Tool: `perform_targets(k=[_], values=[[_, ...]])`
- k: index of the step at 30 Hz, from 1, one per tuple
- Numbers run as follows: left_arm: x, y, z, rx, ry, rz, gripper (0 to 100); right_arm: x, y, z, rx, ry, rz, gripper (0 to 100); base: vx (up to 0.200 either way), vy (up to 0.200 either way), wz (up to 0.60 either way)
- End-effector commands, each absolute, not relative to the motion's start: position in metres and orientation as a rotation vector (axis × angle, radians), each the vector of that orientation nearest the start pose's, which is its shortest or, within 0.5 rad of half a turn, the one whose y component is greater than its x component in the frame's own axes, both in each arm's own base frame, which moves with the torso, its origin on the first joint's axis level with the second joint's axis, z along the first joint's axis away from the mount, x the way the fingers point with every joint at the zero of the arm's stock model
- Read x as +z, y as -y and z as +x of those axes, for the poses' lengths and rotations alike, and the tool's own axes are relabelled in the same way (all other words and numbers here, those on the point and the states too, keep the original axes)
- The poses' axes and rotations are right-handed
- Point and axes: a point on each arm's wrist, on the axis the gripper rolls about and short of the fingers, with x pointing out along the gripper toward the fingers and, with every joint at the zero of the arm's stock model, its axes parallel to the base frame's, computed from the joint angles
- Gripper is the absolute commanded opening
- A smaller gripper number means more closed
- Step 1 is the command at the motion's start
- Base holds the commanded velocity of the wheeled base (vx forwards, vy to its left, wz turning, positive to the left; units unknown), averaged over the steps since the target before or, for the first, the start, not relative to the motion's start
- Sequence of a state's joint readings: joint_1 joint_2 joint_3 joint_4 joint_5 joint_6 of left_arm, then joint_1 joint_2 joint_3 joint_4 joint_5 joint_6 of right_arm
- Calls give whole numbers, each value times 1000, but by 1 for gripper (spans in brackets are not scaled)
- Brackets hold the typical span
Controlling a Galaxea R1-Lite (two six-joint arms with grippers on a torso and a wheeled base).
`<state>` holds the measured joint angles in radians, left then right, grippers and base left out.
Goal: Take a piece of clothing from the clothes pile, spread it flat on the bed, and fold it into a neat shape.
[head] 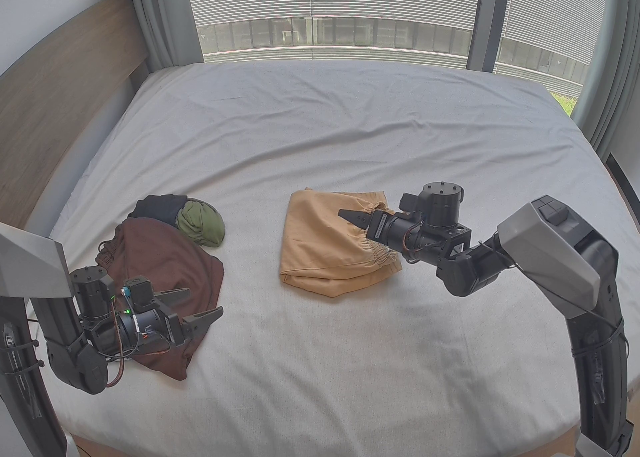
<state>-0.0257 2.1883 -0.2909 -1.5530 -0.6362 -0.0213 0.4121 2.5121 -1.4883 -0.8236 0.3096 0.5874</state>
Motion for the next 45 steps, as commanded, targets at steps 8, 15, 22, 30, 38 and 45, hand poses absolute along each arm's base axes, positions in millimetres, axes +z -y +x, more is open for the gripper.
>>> perform_targets(k=[8, 15, 22, 30, 38, 45], values=[[22, 16, 283, -645, -333, -129, 100, -16, -203, 463, 580, -508, 538, 100, 0, 0, 0], [22, 16, 282, -645, -335, -129, 100, -22, -185, 462, 504, -498, 501, 100, 0, 0, 0], [33, 17, 285, -660, -301, -152, 100, 30, -184, 451, 535, -408, 528, 100, 0, 0, 0], [112, 37, 263, -744, -138, -332, 100, 145, -160, 392, 577, -256, 525, 100, 0, 0, 0], [141, 59, 197, -883, -76, -311, 100, 182, -99, 266, 557, -215, 289, 100, 0, 0, 0], [118, 52, 169, -873, -102, -116, 100, 189, -61, 176, 533, -140, 276, 100, 0, 0, 0]])
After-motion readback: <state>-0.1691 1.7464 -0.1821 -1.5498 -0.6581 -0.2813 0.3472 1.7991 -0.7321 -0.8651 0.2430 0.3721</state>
